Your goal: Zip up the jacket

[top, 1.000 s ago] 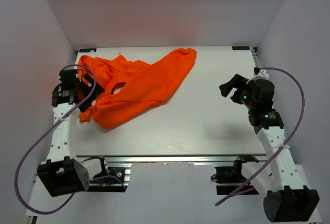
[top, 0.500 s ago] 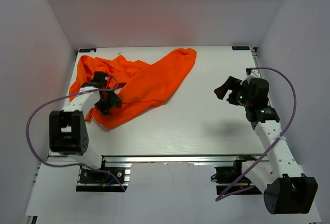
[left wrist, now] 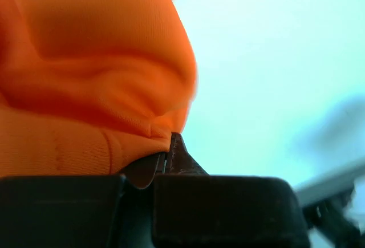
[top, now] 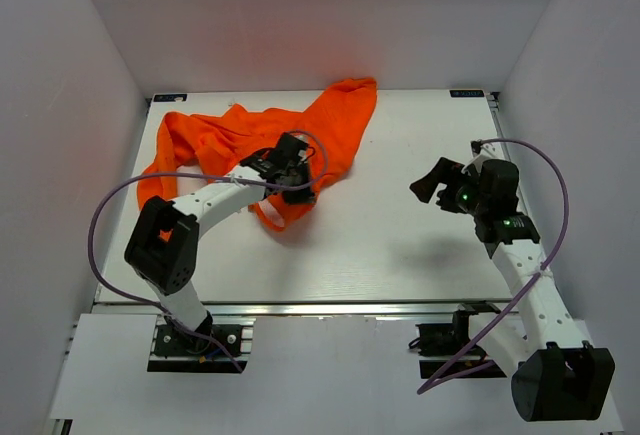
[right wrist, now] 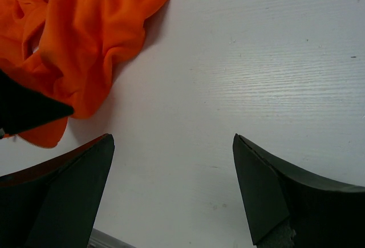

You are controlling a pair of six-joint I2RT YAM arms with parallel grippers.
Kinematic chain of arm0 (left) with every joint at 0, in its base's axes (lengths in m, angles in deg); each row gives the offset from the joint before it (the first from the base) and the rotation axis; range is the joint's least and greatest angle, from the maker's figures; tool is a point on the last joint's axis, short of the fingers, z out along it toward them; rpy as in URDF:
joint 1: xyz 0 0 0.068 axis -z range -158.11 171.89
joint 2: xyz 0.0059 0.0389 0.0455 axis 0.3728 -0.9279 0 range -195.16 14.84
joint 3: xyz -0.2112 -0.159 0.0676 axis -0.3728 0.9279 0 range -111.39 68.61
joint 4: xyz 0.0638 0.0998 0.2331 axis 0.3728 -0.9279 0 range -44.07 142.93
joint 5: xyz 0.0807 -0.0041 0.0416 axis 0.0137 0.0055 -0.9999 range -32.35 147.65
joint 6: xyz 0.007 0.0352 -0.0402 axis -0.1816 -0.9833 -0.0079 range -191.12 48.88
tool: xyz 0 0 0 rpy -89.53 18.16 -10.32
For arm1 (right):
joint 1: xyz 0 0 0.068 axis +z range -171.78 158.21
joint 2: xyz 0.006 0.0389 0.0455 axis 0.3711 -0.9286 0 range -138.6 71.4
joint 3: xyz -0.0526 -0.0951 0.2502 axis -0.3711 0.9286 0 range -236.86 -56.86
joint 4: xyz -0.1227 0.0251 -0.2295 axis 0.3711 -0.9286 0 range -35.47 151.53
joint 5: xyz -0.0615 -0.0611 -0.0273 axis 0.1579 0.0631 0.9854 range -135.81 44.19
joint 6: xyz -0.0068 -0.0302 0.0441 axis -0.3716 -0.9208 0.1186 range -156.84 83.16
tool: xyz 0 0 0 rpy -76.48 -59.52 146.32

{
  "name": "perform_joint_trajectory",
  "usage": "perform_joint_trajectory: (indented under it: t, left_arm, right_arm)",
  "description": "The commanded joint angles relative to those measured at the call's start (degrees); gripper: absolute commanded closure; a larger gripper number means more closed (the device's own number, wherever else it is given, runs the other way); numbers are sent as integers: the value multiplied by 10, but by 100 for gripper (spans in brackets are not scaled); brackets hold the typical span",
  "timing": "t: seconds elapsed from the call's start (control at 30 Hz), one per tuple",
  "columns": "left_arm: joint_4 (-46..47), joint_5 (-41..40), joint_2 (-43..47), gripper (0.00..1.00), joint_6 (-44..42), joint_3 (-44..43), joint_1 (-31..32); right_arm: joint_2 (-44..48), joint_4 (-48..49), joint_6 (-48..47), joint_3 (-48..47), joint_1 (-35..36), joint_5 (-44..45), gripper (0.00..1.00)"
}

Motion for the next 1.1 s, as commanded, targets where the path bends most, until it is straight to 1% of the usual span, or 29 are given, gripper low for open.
perform_joint_trajectory:
  t: [0.0, 0.03, 0.1, 0.13, 0.17, 0.2, 0.23, 0.27, 0.3, 0.33, 0.37, 0.4, 0.5, 0.53, 0.57, 0.6, 0.63, 0.67, 0.7, 0.73, 0.77, 0.8, 0.83, 0.87, 0.9, 0.93, 1.0, 1.03, 1.07]
  left_arm:
    - [47, 56, 5, 100, -34, -76, 61]
    - [39, 77, -14, 100, -40, -91, 83]
    - [43, 107, -28, 100, -56, -110, 99]
    - [46, 125, -37, 92, -63, -121, 110]
    - [45, 147, -38, 80, -74, -126, 116]
    - [41, 148, -37, 43, -92, -129, 122]
    - [23, 142, -34, 16, -102, -136, 128]
    - [12, 115, -24, 2, -108, -137, 134]
    - [-1, 97, -14, 2, -112, -136, 135]
    - [-36, 68, -4, 2, -112, -132, 134]
    - [-52, 28, 23, 2, -102, -127, 134]
    - [-71, -57, 39, 2, -95, -122, 134]
    - [-144, -142, 112, 2, -54, -104, 94]
    - [-153, -152, 131, 2, -42, -98, 49]
    - [-160, -157, 165, 2, -15, -80, 21]
    - [-175, -177, 178, 2, 5, -67, -9]
    - [-186, -193, 189, 2, 24, -54, -61]
    - [-197, -202, 194, 2, 56, -30, -86]
    - [-217, -186, 198, 2, 66, -19, -113]
    - [-221, -171, 197, 2, 69, 7, -160]
    - [-223, -163, 196, 2, 75, 8, -181]
    - [-222, -152, 198, 2, 86, 40, -219]
    - [-204, -139, 200, 2, 81, 58, -234]
    - [-183, -126, 202, 2, 77, 93, -244]
    - [-143, -113, 200, 2, 74, 106, -255]
    - [-117, -92, 195, 2, 67, 115, -255]
    - [-57, -73, 181, 2, 52, 135, -254]
    - [-45, -73, 157, 2, 50, 137, -255]
    - [-41, -75, 141, 2, 51, 133, -256]
  right_arm:
    - [18, 19, -5, 6, -3, -10, 11]
    - [22, 19, -5, 8, -3, -6, 11]
    - [30, 21, -1, 10, -3, 12, 10]
    - [33, 20, -1, 10, -3, 15, 11]
    - [34, 18, 0, 9, -3, 23, 11]
    - [33, 16, 0, 9, -3, 27, 11]
    - [32, 11, -3, 6, -3, 29, 11]
    - [28, 8, -6, 4, -3, 31, 11]
    - [26, 7, -7, 4, -2, 30, 11]
    - [23, 7, -7, 3, -3, 27, 11]
    - [19, 8, -8, 4, -3, 17, 11]
    - [17, 11, -10, 3, -3, 9, 11]
    - [11, 18, -18, 3, -2, -20, 11]
    - [8, 19, -18, -2, 6, -23, 11]
    - [3, 17, -24, -7, 18, -19, 11]
    - [-1, 14, -31, -14, 36, -7, 11]
    - [-11, 11, -36, -21, 89, 34, 11]
    - [-18, 4, -44, -39, 125, 63, 11]
    - [-28, 0, -66, -51, 166, 89, 11]
    - [-49, -3, -73, -73, 239, 129, 11]
    - [-62, -2, -79, -82, 267, 134, 11]
    - [-75, 1, -86, -89, 291, 133, 11]
    - [-104, 8, -81, -94, 328, 146, 11]
    - [-119, 21, -77, -105, 344, 152, 11]
    - [-139, 25, -70, -112, 359, 152, 11]
    - [-180, 25, -61, -120, 386, 180, 11]
    - [-223, 32, -47, -145, 407, 187, 11]
    - [-264, 32, -18, -154, 424, 196, 11]
    - [-282, 31, -7, -163, 429, 197, 11]
